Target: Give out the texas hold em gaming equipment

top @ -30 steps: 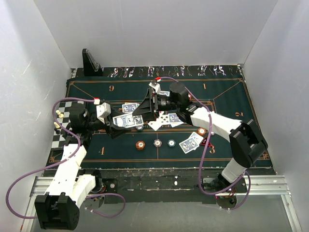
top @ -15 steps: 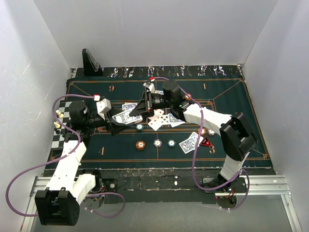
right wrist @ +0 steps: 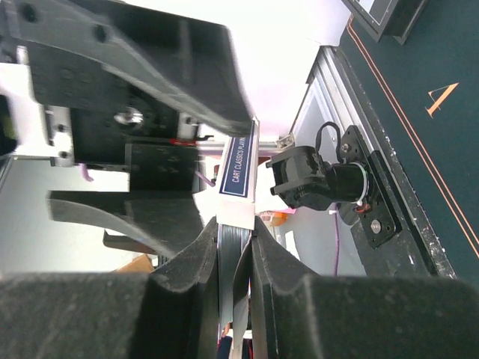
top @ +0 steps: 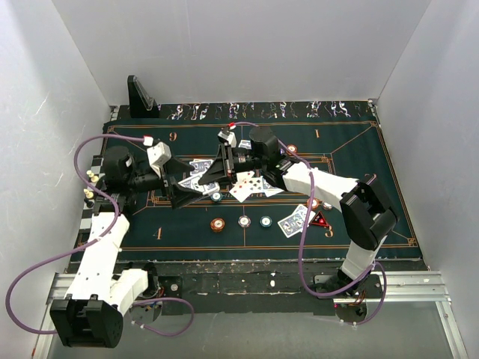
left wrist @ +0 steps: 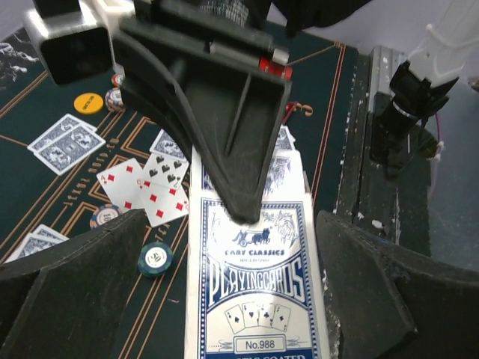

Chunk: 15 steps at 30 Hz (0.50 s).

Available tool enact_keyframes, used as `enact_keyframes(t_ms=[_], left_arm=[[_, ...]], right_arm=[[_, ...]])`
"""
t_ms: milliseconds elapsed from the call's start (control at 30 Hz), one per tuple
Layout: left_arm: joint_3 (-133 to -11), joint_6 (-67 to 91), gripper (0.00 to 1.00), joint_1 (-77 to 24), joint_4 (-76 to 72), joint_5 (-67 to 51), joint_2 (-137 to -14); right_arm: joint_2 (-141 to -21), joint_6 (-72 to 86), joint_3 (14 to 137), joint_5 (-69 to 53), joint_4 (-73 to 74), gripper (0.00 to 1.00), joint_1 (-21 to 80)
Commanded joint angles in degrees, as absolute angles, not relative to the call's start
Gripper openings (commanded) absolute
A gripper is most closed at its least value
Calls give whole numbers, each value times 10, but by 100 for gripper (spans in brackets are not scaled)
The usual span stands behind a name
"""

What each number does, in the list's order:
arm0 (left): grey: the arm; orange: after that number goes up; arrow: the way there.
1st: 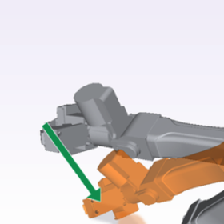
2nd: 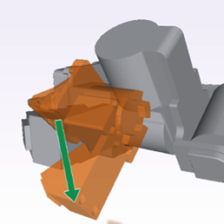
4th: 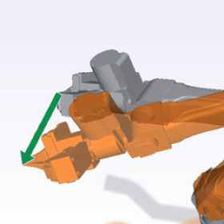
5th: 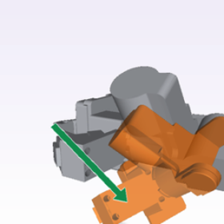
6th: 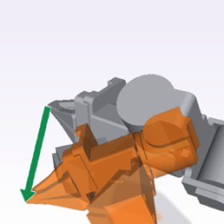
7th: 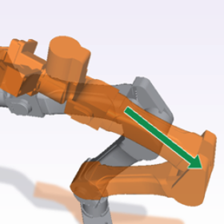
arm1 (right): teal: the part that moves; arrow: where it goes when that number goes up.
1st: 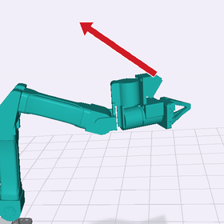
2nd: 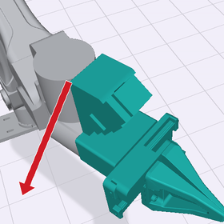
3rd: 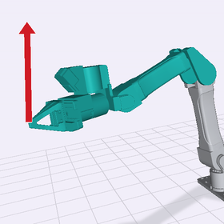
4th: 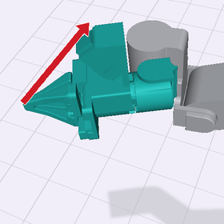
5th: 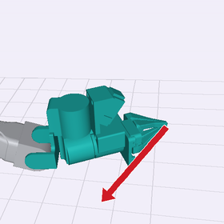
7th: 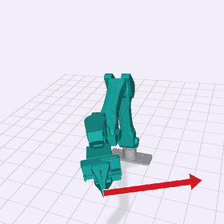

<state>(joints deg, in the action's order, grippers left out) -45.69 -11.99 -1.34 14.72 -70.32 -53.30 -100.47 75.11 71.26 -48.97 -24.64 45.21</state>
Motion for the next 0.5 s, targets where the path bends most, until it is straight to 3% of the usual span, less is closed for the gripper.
enact_keyframes(t_ms=[0,300,467], left_arm=[[-531,-145,98,-15,260,-694,-537],[-571,-174,98,-14,370,-653,-517],[-655,-97,98,37,381,-639,-566]], right_arm=[[-978,734,692,-509,-275,2,445],[-971,679,652,-500,-213,1,432],[-1007,626,691,-493,-137,2,443]])
